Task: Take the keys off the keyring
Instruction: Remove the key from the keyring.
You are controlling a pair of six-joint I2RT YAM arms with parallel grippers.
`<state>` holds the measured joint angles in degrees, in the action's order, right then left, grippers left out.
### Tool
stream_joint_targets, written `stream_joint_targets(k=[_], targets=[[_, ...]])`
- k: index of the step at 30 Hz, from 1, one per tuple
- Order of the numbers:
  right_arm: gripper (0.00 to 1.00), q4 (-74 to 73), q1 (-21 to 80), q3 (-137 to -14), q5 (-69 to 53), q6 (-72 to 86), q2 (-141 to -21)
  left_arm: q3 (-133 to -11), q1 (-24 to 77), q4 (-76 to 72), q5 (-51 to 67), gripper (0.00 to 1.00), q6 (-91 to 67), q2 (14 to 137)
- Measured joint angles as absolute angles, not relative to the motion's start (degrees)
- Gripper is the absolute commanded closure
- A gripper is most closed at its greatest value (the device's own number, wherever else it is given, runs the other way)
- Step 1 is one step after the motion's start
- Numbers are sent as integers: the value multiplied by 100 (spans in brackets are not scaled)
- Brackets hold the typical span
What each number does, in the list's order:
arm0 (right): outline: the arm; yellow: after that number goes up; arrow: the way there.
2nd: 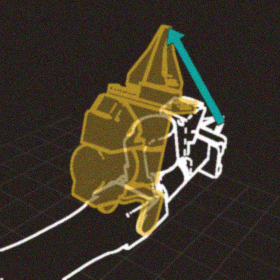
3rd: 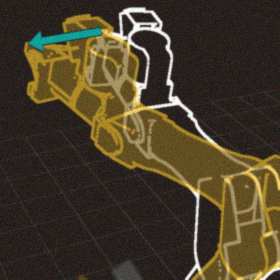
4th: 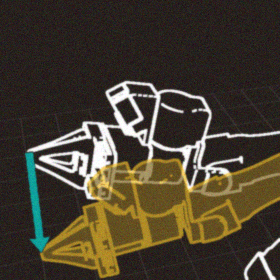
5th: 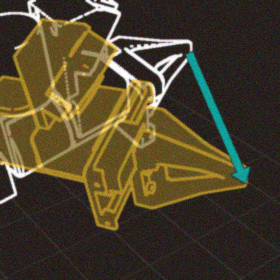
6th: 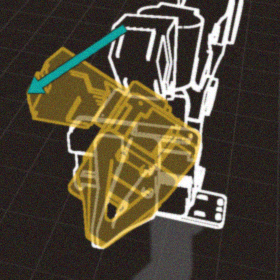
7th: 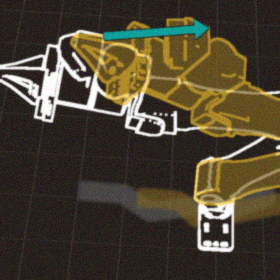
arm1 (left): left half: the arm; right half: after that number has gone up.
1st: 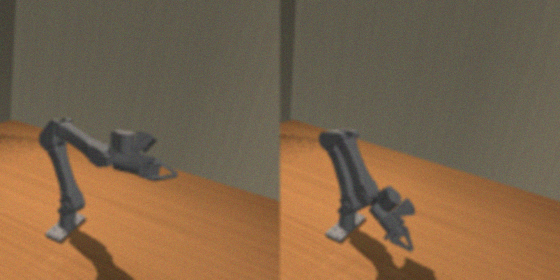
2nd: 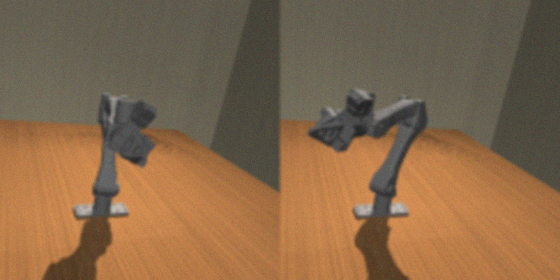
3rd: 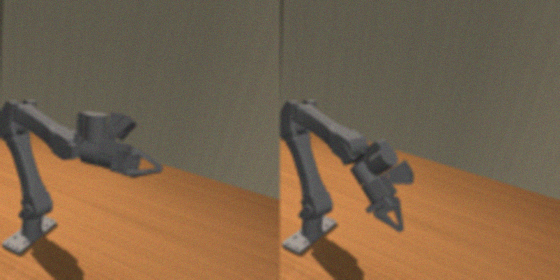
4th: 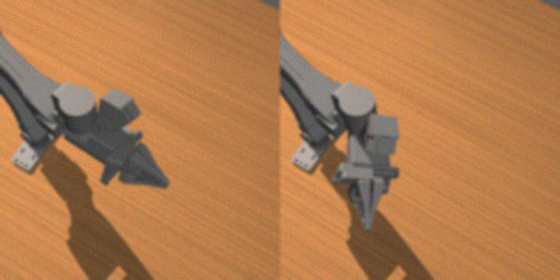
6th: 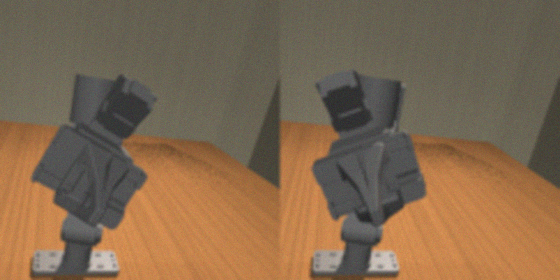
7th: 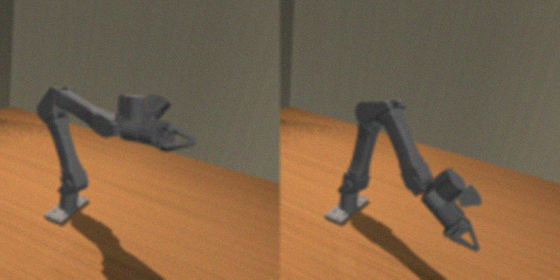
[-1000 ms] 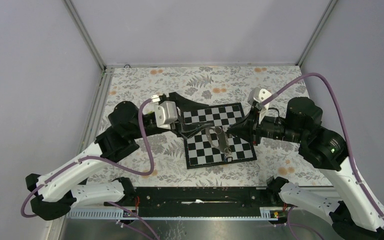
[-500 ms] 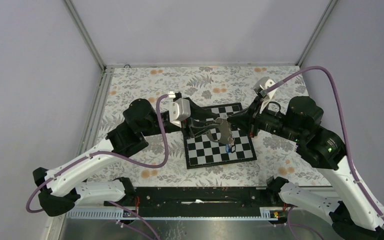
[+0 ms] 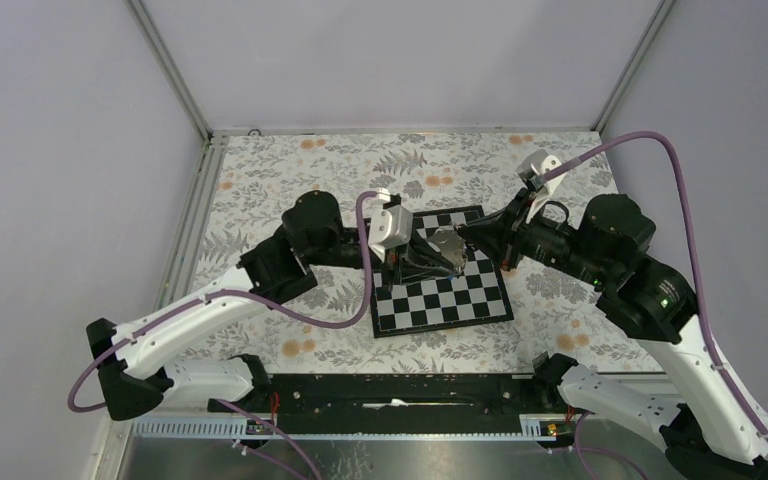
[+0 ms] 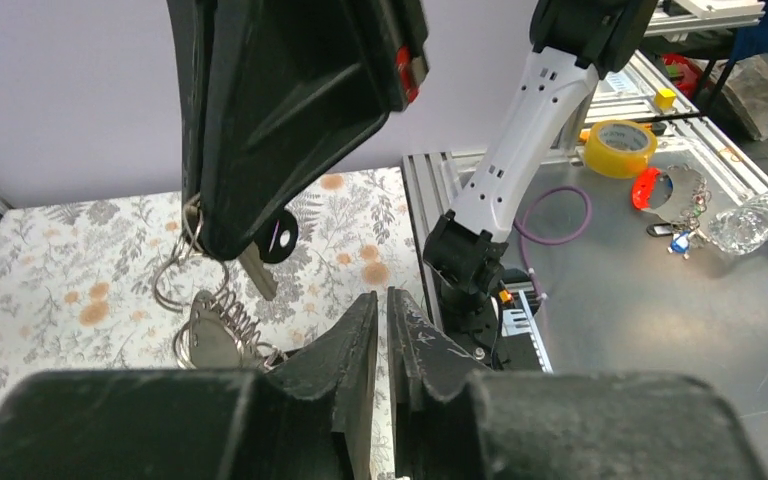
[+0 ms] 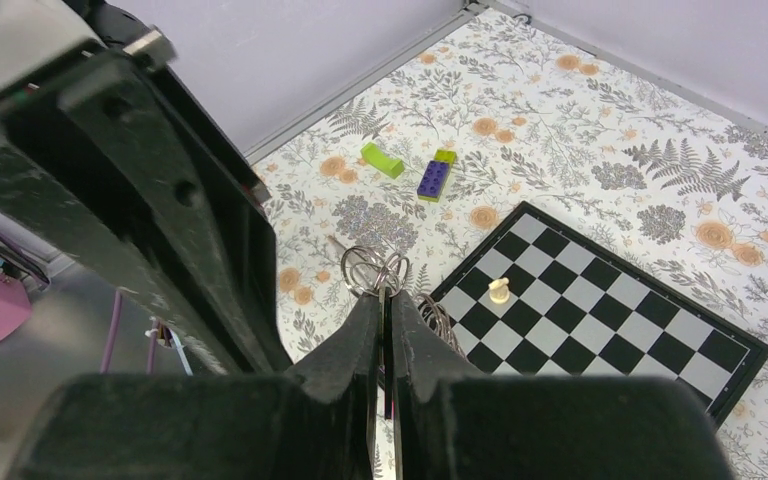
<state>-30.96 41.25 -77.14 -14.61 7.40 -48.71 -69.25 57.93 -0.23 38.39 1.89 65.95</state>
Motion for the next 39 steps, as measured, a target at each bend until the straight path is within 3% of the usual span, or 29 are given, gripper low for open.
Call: stream_joint_targets(k=[7,21,39], targets=[[100,-3092,4125,-7714,-1551,738,-4792,-6941,5793,360,3430,71,255,6724],[100,-3105,4125,-7714,-1769,735,-4803,-6875,5793,110,2615,70,274,6624],[100,-3249,4125,-7714,-1962,735,-4928,-6785,5793,-451,2506,66,248,6510]])
